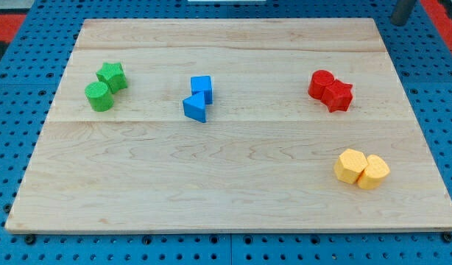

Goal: Push red circle along with red star towards center right

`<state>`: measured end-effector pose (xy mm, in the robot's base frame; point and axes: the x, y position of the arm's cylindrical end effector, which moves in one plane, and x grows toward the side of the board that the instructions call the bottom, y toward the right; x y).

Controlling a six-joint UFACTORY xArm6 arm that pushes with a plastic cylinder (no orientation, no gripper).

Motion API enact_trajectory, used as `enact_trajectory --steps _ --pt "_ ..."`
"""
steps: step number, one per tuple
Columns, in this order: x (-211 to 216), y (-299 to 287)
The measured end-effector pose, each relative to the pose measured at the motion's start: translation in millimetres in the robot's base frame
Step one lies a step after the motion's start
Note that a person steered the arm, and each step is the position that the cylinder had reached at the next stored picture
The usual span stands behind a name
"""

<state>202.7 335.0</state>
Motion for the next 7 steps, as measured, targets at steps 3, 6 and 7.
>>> enact_trajectory --steps 3,6,7 --pt "-3.8 10.0" --pt "-1.4 8.8" --pt "-0.8 8.8"
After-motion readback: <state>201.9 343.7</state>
